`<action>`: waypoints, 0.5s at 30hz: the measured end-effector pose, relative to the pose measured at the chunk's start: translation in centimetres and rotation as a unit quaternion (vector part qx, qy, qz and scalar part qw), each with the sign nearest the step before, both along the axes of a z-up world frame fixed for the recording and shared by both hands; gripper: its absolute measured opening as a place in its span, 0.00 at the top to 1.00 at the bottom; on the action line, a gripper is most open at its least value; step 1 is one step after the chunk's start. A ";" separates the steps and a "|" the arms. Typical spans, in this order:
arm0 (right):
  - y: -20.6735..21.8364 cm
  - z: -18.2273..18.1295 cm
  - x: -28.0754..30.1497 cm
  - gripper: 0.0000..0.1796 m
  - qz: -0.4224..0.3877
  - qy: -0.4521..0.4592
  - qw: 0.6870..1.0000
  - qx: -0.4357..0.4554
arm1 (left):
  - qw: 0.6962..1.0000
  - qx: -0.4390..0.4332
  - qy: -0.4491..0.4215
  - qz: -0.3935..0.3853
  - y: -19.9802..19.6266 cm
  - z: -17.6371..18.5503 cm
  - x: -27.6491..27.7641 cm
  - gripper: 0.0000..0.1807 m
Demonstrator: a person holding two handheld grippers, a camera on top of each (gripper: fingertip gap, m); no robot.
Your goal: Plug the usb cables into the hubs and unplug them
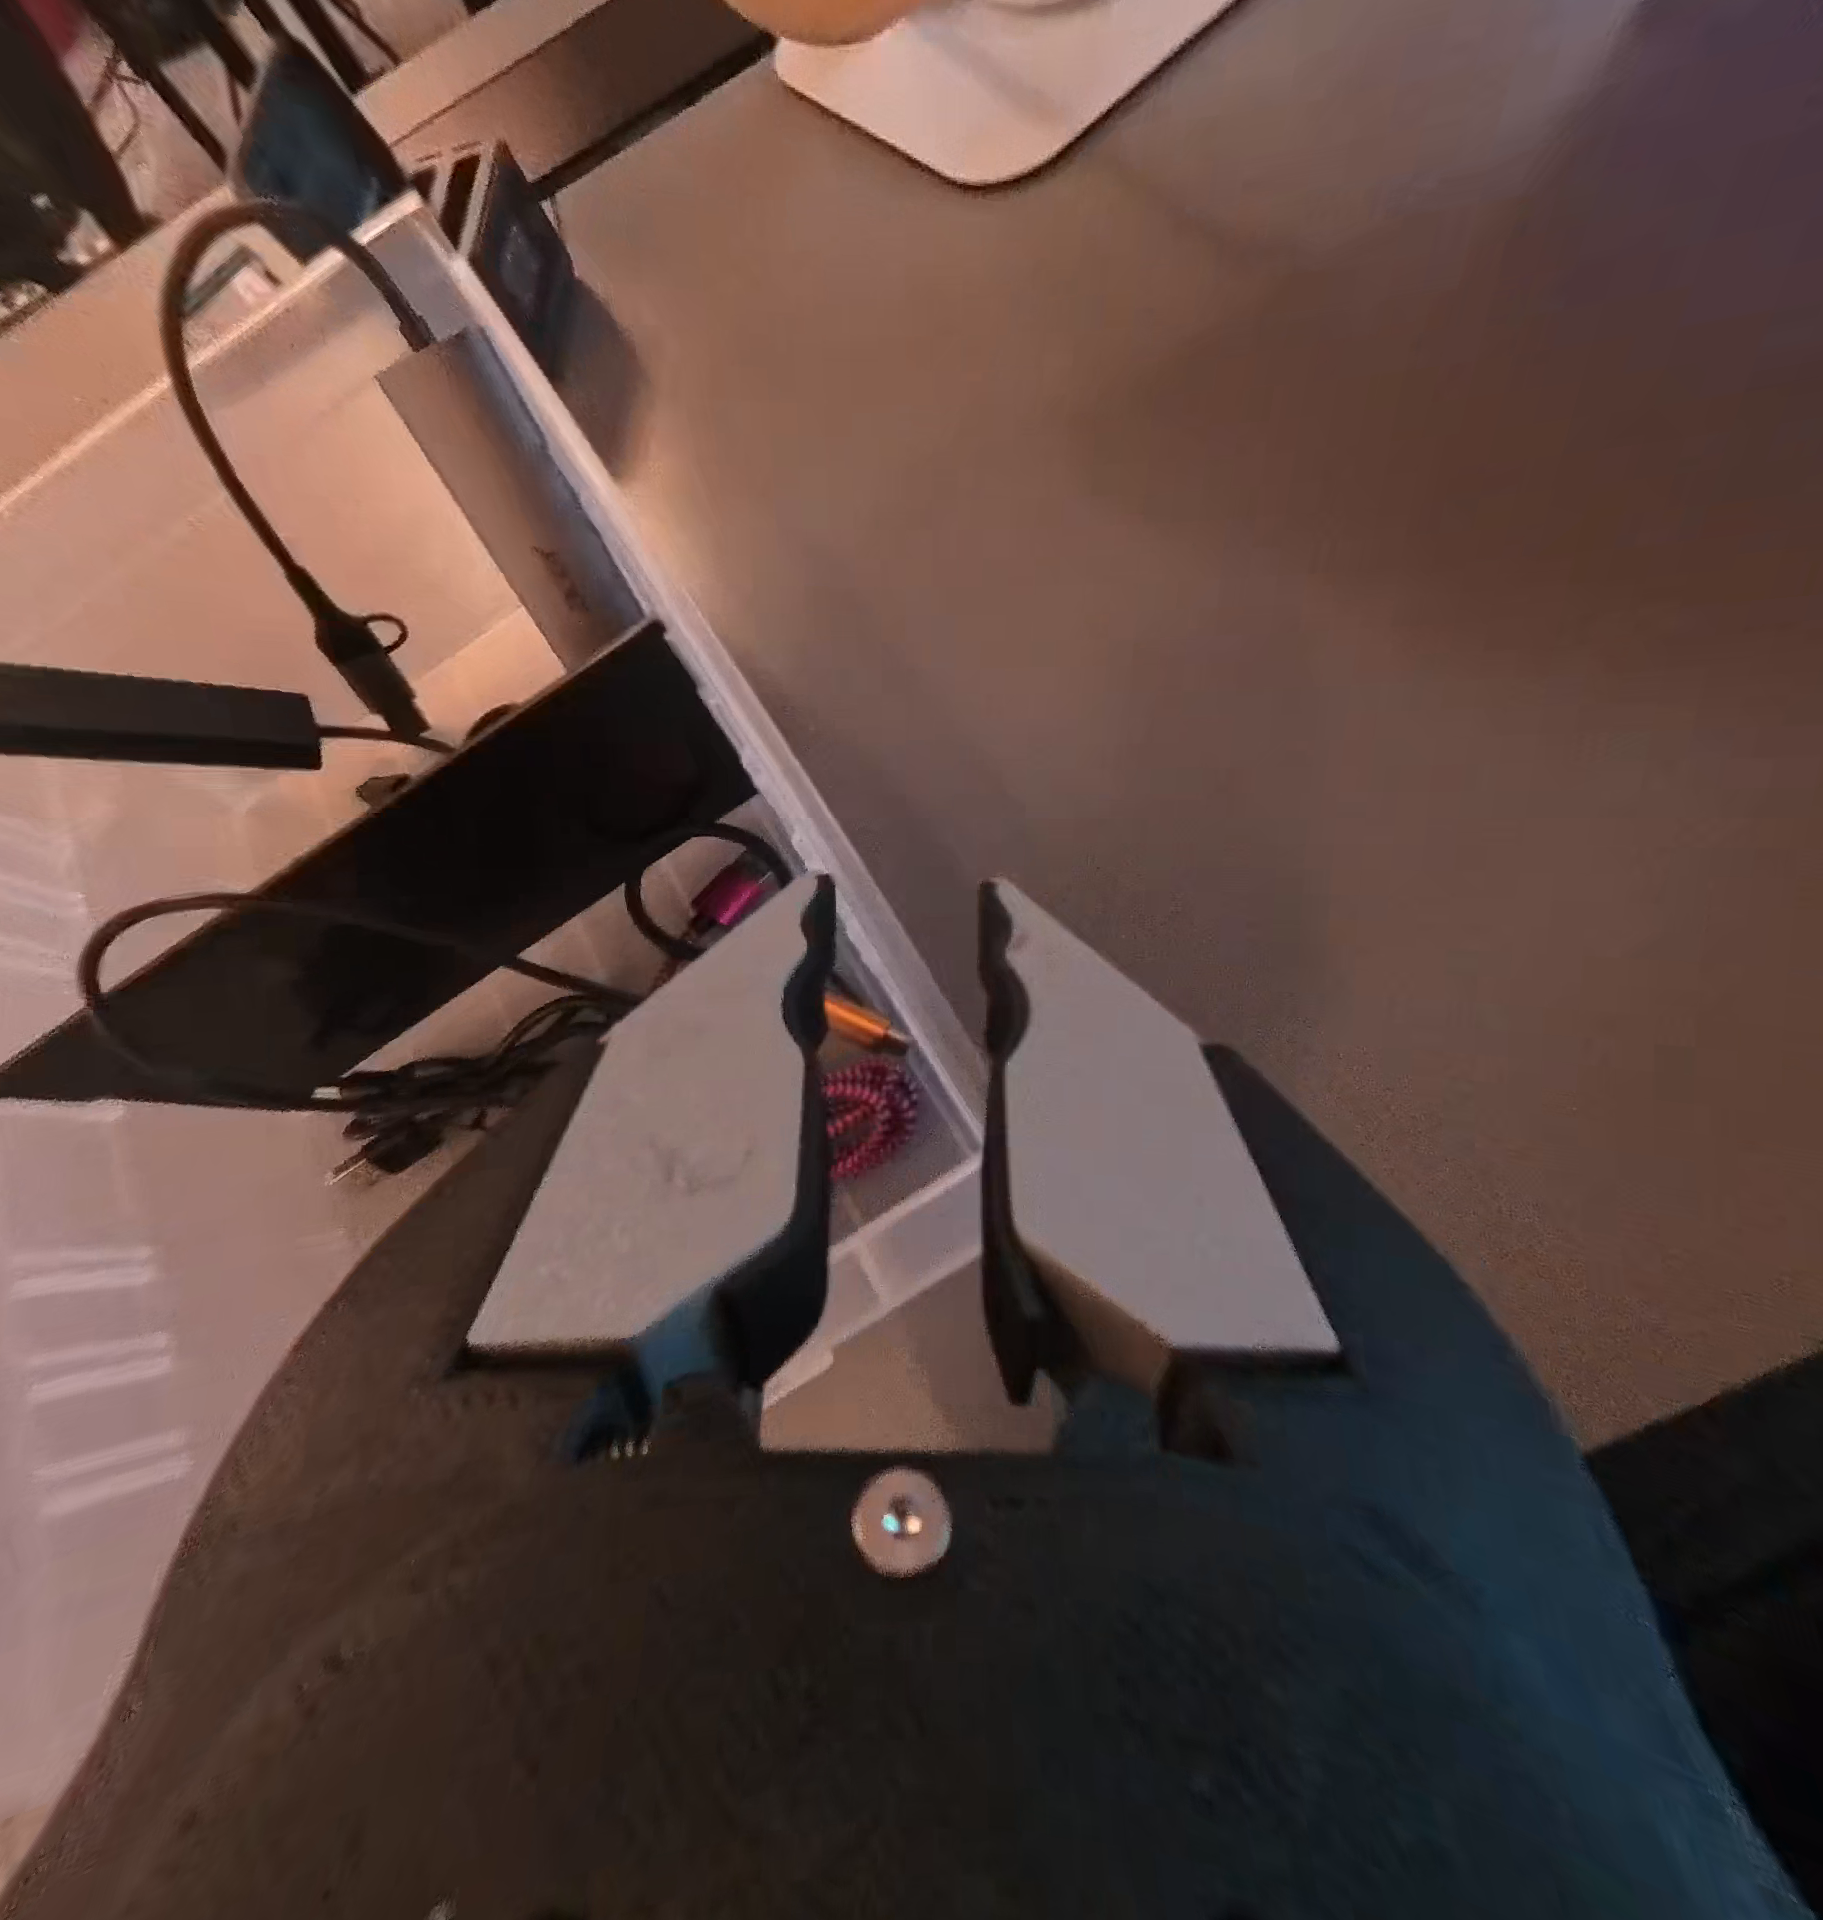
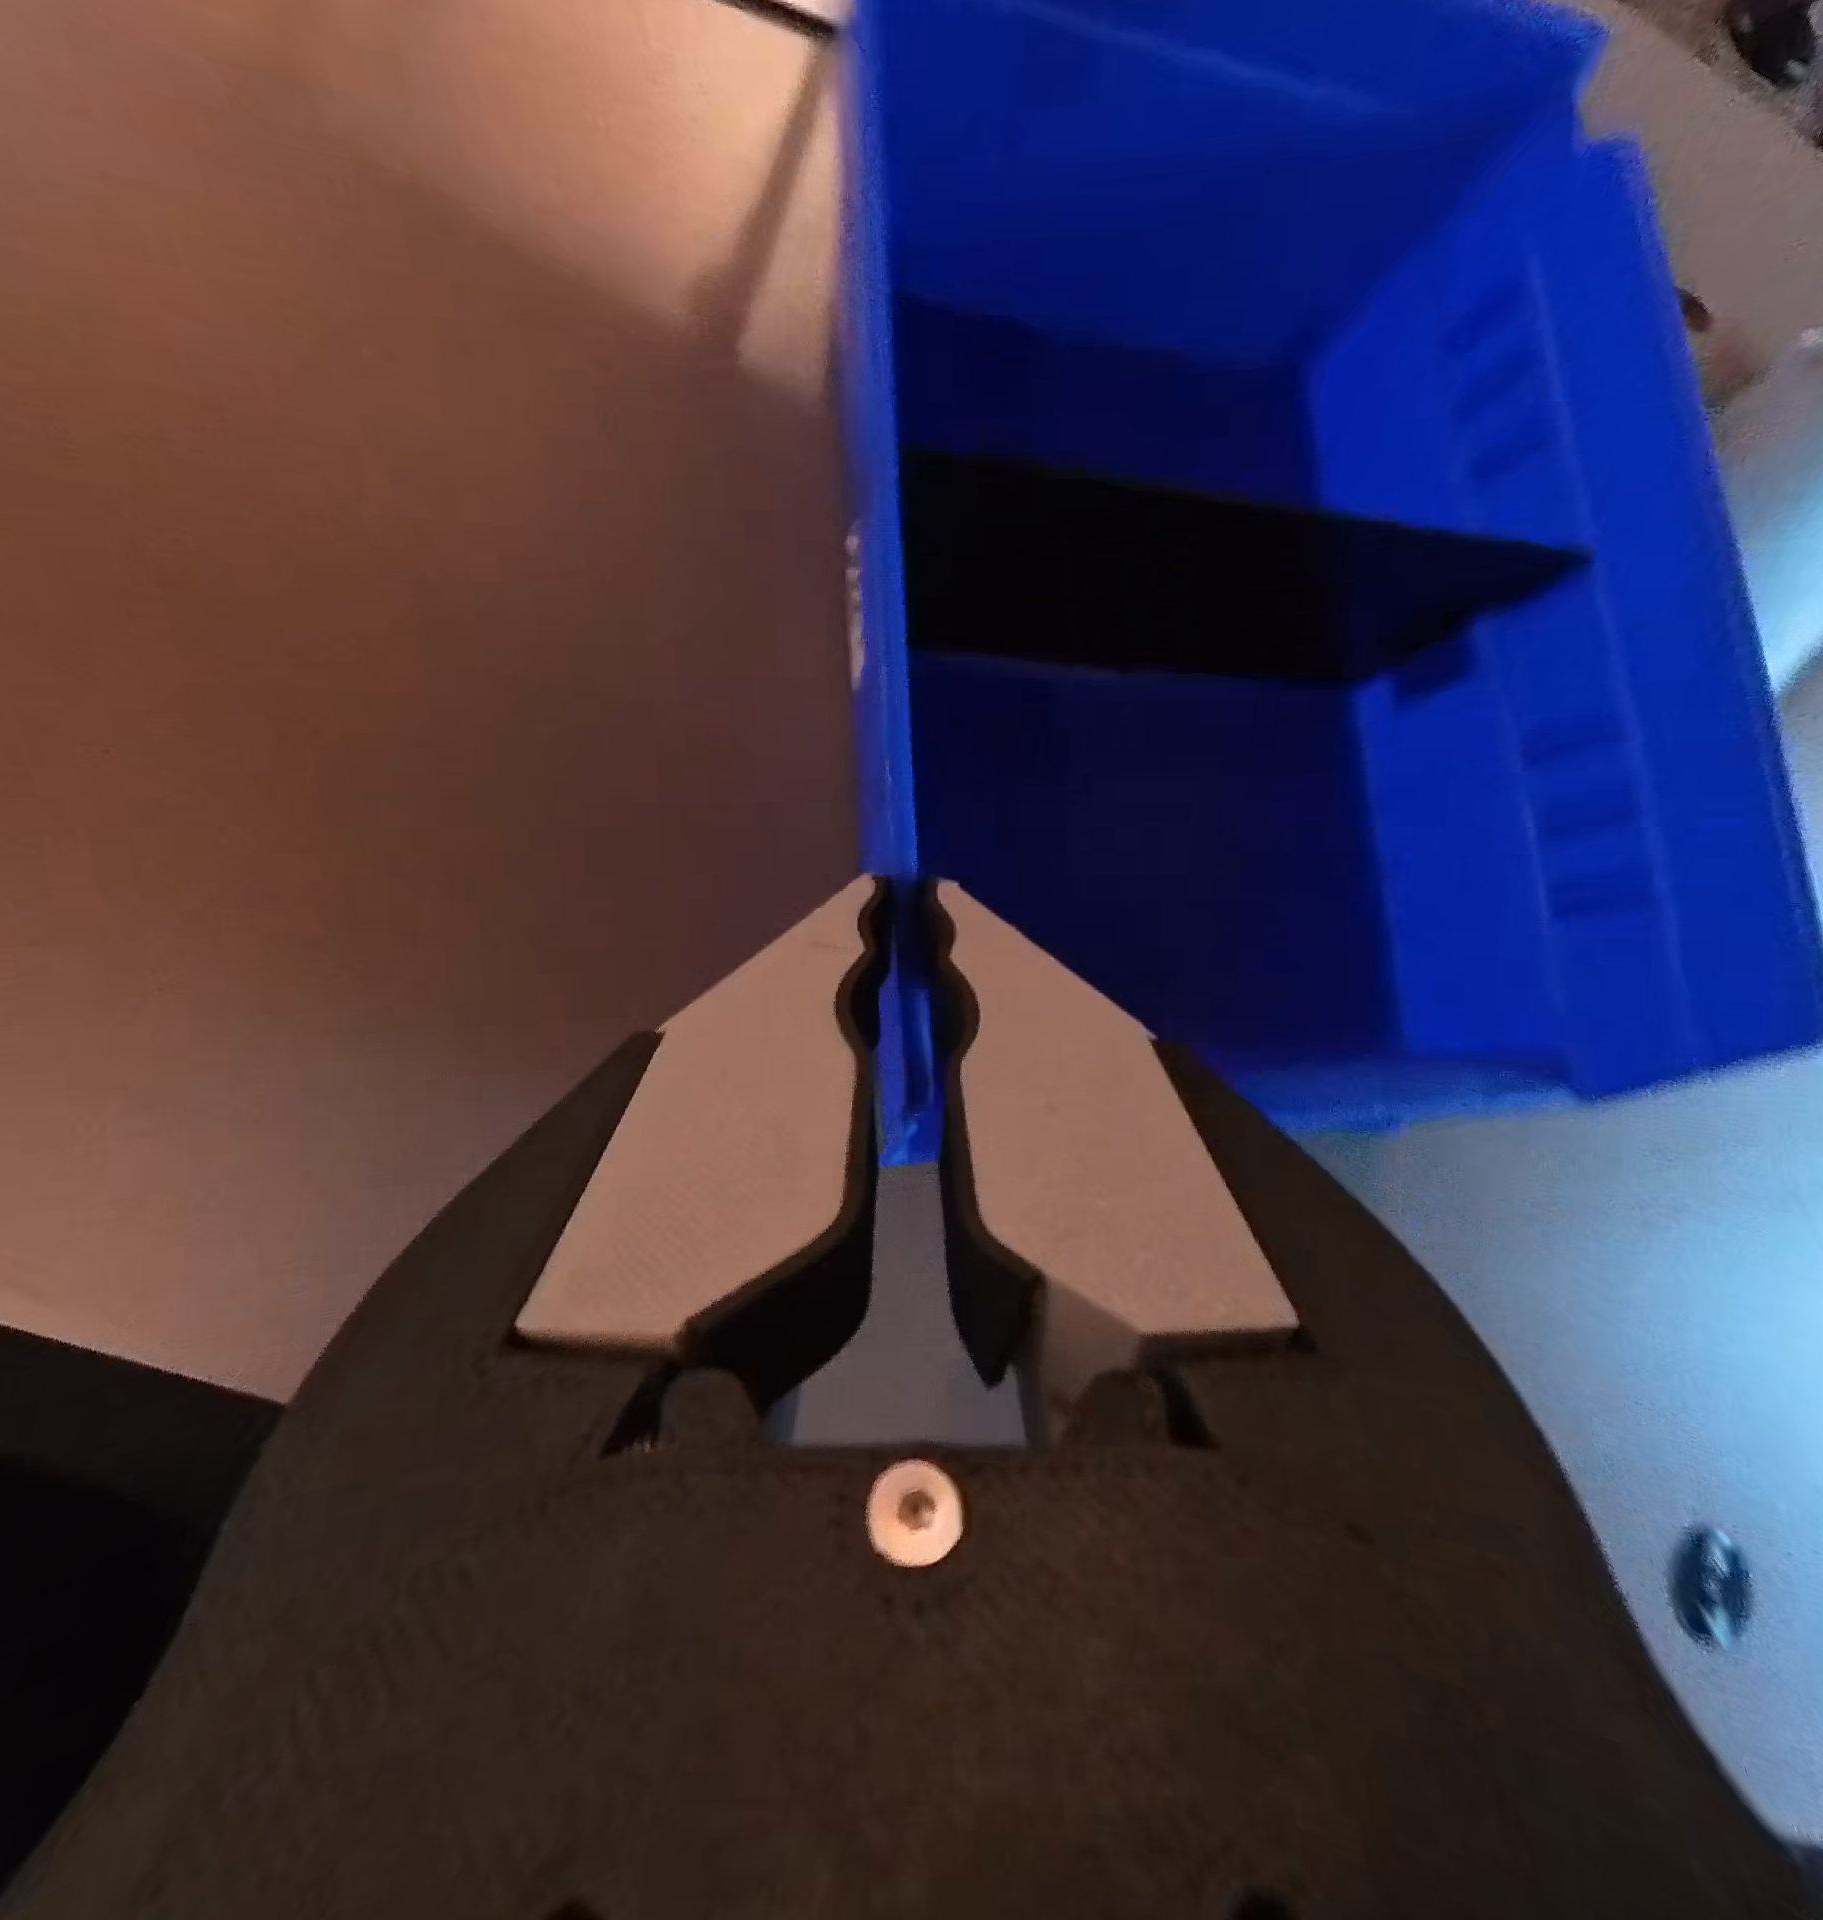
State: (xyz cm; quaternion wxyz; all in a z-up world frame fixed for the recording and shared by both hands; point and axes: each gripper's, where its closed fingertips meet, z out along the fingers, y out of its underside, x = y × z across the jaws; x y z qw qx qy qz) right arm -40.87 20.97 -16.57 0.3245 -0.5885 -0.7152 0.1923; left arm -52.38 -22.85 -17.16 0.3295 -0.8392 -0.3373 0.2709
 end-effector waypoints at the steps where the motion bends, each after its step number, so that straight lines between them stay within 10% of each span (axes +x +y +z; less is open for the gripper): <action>1: 1.0 -0.1 0.5 0.98 -0.013 -0.007 1.000 0.006 | 1.000 -0.008 -0.006 0.002 -0.2 -0.1 0.2 0.87; 15: -7.7 0.1 2.6 0.92 0.135 -0.048 0.990 0.013 | 0.993 0.052 -0.063 -0.089 -0.7 3.1 6.2 0.74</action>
